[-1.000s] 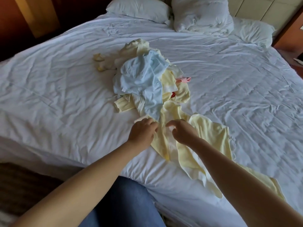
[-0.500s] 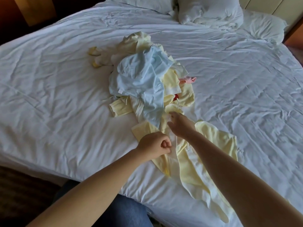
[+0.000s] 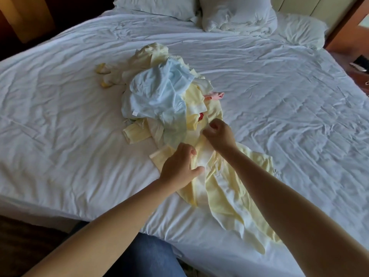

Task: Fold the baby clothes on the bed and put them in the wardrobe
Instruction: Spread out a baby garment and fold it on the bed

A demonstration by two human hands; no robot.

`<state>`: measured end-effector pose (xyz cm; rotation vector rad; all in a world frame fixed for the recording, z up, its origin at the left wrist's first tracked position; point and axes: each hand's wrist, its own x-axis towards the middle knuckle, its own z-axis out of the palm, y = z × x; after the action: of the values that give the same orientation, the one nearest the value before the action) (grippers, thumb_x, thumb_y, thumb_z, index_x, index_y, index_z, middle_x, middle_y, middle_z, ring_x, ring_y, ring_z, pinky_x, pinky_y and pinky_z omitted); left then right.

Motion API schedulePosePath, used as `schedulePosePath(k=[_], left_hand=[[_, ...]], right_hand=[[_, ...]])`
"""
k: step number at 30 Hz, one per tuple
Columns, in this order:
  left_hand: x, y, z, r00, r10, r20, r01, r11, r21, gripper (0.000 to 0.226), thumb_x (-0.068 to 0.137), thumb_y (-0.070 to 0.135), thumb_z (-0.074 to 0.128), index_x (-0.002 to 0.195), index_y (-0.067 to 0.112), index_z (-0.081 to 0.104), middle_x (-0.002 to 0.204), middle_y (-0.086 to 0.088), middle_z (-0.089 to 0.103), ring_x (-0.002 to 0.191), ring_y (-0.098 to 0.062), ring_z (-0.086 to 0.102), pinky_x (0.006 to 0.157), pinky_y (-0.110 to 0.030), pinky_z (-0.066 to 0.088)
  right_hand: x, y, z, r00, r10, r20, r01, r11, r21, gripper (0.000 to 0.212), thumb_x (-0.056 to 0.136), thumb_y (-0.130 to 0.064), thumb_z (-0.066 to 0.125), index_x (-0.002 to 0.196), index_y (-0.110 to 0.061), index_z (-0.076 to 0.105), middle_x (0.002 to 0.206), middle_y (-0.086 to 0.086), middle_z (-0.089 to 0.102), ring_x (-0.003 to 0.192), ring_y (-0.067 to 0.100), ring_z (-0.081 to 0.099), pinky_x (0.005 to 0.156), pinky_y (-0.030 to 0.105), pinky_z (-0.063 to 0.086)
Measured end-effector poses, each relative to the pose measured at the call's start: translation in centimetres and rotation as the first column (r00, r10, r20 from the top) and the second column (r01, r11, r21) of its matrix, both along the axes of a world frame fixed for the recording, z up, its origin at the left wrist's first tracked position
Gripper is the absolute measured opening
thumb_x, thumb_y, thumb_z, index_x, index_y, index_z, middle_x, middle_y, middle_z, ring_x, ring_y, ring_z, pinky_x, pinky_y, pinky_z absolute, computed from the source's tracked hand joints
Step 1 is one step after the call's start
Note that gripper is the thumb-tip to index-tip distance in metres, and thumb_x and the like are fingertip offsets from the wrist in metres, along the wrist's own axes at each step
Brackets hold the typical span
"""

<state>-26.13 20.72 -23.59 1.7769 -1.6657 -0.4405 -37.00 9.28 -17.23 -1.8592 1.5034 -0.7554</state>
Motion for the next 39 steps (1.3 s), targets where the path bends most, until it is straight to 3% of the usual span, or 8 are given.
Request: schedulePosePath(k=[6, 10, 14, 18, 20, 27, 33, 39], left_hand=[[-3.5, 0.1, 2.7, 0.997, -0.048, 0.056, 0.05, 0.998, -0.03, 0.062, 0.084, 0.043, 0.069, 0.131, 0.013, 0.042, 0.127, 0.0, 0.044, 0.101, -0.015, 0.055, 0.072, -0.03, 0.048], [-5.8, 0.2, 2.9, 0.971, -0.198, 0.132, 0.18, 0.974, 0.138, 0.059, 0.093, 0.05, 0.055, 0.142, 0.022, 0.039, 0.14, 0.002, 0.043, 0.122, -0.018, 0.05, 0.094, -0.035, 0.046], [-7.7, 0.2, 2.3, 0.904, -0.345, 0.252, 0.281, 0.925, 0.256, 0.044, 0.098, 0.049, 0.044, 0.135, 0.027, 0.051, 0.138, 0.007, 0.047, 0.125, -0.016, 0.049, 0.097, -0.03, 0.041], [-8.6, -0.2, 1.7, 0.879, -0.388, 0.275, 0.273, 0.885, 0.377, 0.046, 0.1, 0.049, 0.039, 0.14, 0.028, 0.048, 0.149, 0.006, 0.04, 0.133, -0.018, 0.041, 0.106, -0.032, 0.036], [-8.4, -0.4, 1.5, 0.885, -0.393, 0.251, 0.283, 0.88, 0.381, 0.045, 0.101, 0.049, 0.038, 0.14, 0.029, 0.049, 0.147, 0.008, 0.041, 0.133, -0.018, 0.042, 0.106, -0.033, 0.037], [-6.8, -1.9, 1.4, 0.959, -0.178, 0.221, 0.142, 0.975, 0.17, 0.019, 0.095, 0.033, 0.056, 0.106, 0.023, 0.067, 0.111, 0.005, 0.061, 0.105, -0.016, 0.057, 0.084, -0.032, 0.048], [-4.7, -3.1, 0.1, 0.964, -0.067, 0.258, 0.029, 0.988, 0.149, 0.021, 0.092, 0.035, 0.057, 0.11, 0.026, 0.063, 0.107, 0.007, 0.061, 0.098, -0.015, 0.061, 0.078, -0.031, 0.049], [-3.8, -3.6, -1.5, 0.978, -0.038, 0.205, 0.004, 0.987, 0.161, 0.037, 0.087, 0.048, 0.065, 0.114, 0.024, 0.058, 0.093, 0.011, 0.062, 0.09, -0.013, 0.062, 0.075, -0.028, 0.045]], right_hand=[[-6.9, 1.5, 1.9, 0.979, -0.157, 0.133, 0.167, 0.983, -0.07, 0.013, 0.084, -0.018, 0.065, 0.093, -0.019, 0.055, 0.09, -0.002, 0.064, 0.072, 0.02, 0.06, 0.054, 0.03, 0.042], [-12.4, 3.2, 0.9, 0.944, -0.277, 0.18, 0.283, 0.959, -0.01, 0.009, 0.086, -0.012, 0.057, 0.093, -0.016, 0.054, 0.089, 0.002, 0.064, 0.034, 0.014, 0.052, 0.028, 0.023, 0.034], [-16.7, 5.0, -1.8, 0.925, -0.38, 0.01, 0.379, 0.924, 0.039, 0.027, 0.083, -0.009, 0.054, 0.106, -0.022, 0.054, 0.102, 0.001, 0.064, 0.051, 0.021, 0.063, 0.045, 0.034, 0.053], [-18.9, 6.3, -4.2, 0.905, -0.186, -0.382, 0.262, 0.952, 0.158, 0.049, 0.086, -0.019, 0.057, 0.133, -0.025, 0.047, 0.125, 0.006, 0.054, 0.112, 0.028, 0.058, 0.087, 0.039, 0.052], [-19.0, 6.4, -4.5, 0.867, -0.131, -0.481, 0.224, 0.964, 0.143, 0.049, 0.087, -0.024, 0.057, 0.135, -0.026, 0.051, 0.137, 0.005, 0.043, 0.126, 0.024, 0.046, 0.092, 0.037, 0.045], [-15.0, 4.2, -2.8, 0.893, -0.063, -0.445, 0.014, 0.994, -0.113, 0.044, 0.087, -0.025, 0.056, 0.131, -0.027, 0.054, 0.134, -0.004, 0.046, 0.125, 0.019, 0.044, 0.092, 0.04, 0.045], [-9.5, -0.3, -1.8, 0.835, 0.189, -0.516, -0.29, 0.949, -0.121, 0.042, 0.096, -0.024, 0.049, 0.137, -0.028, 0.051, 0.14, -0.004, 0.053, 0.133, 0.016, 0.038, 0.096, 0.035, 0.04], [-6.0, -3.0, -3.3, 0.779, 0.14, -0.612, -0.165, 0.986, 0.017, 0.057, 0.096, -0.044, 0.046, 0.145, -0.017, 0.035, 0.143, 0.009, 0.046, 0.135, 0.027, 0.035, 0.105, 0.043, 0.035]])
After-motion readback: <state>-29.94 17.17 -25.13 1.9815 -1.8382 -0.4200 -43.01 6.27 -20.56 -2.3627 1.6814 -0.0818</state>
